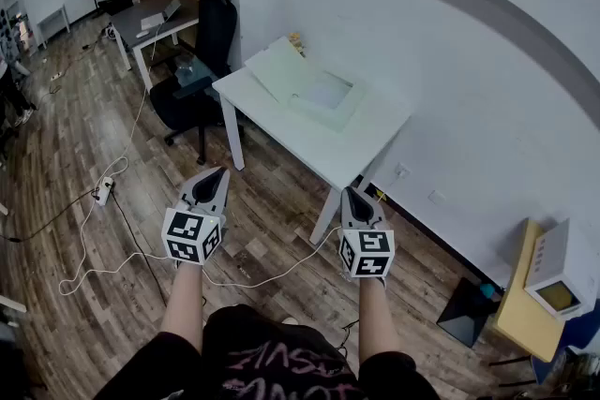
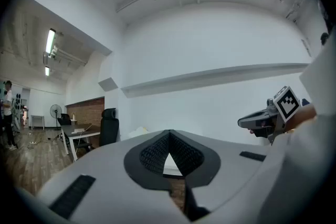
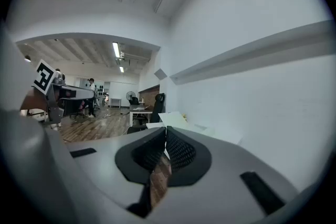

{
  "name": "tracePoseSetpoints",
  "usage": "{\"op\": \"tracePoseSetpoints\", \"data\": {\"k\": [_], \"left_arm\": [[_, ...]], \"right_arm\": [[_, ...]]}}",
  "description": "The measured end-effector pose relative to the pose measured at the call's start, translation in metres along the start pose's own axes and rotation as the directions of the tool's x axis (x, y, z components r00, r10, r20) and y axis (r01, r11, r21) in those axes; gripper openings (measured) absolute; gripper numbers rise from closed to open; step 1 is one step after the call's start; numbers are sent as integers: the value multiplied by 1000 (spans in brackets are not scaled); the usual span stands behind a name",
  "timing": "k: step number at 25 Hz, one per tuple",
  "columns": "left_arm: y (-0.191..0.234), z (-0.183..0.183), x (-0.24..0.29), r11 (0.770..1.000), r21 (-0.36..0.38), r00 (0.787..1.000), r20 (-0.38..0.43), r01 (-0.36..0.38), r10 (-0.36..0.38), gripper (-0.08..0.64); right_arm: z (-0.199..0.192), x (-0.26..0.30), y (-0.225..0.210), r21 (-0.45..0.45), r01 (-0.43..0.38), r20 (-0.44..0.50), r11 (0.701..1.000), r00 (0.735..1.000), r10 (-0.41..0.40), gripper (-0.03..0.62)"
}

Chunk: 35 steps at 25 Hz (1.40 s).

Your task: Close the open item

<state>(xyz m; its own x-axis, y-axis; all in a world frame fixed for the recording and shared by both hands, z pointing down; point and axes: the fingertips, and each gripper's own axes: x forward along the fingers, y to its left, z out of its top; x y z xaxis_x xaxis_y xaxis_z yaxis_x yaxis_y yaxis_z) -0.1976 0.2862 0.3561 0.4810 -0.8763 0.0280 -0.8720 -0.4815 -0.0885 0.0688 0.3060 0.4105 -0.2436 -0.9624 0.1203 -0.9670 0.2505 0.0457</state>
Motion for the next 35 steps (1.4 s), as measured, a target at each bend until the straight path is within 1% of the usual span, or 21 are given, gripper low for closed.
{"op": "tracePoseSetpoints", "data": {"k": [13,21,24,29,31,35], "left_arm": [[-8,-4,6,1000,9,1000,-11,0,0,14],[-7,-8,11,1000,11,999,-31,-18,19,12],[-2,-11,15,1000,1,999,-34,-23,23,14],[6,-15,37,1000,-7,999,-32,-16,16,14],[8,-18,50,1000,0,999,-35,-4,4,14],[19,-26,82,1000,-6,999,-38,10,-10,14]], "right_arm": [[-4,1,-9,8,-3,2,1000,1000,3,25],[-8,11,-13,11,-30,-1,1000,1000,30,26],[-9,18,-13,14,-34,0,999,999,34,26],[-13,38,-22,18,-29,2,999,1000,29,26],[-14,48,-29,27,-16,4,1000,1000,15,26],[-17,75,-39,12,-5,-4,1000,1000,5,26]]}}
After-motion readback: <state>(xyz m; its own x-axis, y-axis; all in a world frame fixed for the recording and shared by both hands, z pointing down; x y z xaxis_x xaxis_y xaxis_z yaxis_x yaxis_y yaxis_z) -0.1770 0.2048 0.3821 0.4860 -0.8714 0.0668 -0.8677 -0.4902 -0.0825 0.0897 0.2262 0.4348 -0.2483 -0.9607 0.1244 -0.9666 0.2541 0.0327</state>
